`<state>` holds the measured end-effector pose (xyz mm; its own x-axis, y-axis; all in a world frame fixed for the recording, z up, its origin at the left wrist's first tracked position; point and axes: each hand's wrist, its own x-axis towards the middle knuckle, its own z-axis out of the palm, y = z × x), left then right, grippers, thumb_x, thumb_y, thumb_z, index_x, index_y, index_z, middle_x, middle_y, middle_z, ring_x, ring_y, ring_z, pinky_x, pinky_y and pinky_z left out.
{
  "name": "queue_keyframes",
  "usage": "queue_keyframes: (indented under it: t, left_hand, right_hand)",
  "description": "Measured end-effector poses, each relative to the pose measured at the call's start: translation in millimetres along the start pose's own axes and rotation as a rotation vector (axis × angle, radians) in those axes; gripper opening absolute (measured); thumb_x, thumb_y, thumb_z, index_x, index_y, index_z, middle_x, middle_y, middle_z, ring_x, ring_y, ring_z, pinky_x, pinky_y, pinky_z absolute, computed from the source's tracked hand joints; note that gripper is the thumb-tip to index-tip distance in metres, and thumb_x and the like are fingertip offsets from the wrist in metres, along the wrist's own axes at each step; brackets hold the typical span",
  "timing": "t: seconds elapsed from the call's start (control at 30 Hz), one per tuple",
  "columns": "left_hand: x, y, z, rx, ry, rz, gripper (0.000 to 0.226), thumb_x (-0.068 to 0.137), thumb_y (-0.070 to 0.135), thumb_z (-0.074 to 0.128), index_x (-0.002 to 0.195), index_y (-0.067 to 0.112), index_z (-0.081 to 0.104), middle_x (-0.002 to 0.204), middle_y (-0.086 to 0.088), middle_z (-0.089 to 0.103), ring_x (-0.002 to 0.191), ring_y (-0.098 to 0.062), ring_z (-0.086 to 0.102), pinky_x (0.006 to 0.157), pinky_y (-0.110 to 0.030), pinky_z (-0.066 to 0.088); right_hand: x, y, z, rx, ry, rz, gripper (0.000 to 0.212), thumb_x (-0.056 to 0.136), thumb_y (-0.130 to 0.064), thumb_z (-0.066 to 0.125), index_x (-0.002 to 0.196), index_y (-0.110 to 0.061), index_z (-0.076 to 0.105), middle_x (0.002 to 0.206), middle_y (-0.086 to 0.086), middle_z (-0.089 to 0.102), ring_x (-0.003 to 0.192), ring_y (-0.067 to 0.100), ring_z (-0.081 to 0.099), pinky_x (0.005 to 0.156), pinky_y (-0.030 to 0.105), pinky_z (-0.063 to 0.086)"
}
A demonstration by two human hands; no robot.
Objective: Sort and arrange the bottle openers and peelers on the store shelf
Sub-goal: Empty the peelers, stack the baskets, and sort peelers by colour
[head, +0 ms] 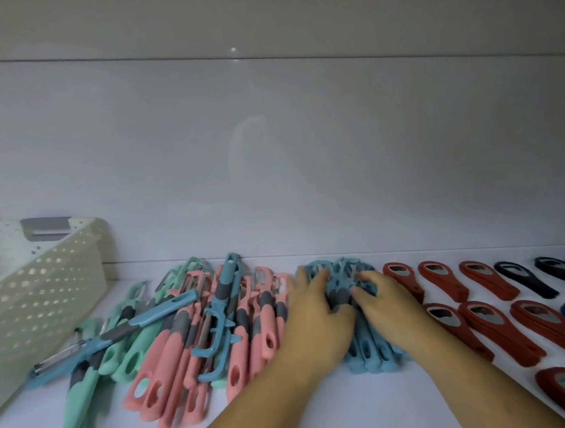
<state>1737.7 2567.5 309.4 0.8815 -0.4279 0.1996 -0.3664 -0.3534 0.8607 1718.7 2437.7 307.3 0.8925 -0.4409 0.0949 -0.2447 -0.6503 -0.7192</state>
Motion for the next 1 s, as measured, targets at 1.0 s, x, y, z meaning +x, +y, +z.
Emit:
queue_keyframes:
  t: [1.0]
  left_hand:
    - [73.1,21.1,-98.4,1.303,-0.388,-0.467,0.038,0.088,0.022,0.063,0.118,-0.002,0.058,0.099,-0.012,0.059,0.084,-0.024,0.056,0.088,-0.034,0.049]
  right_hand:
    - [-0.7,1.9,3.3,-0.172,0.033,-0.139,0.046,0.092,-0.040,0.050,0.133,-0.020,0.046,0.139,0.003,0.043,0.125,0.021,0.043,0.102,0.032,0.038]
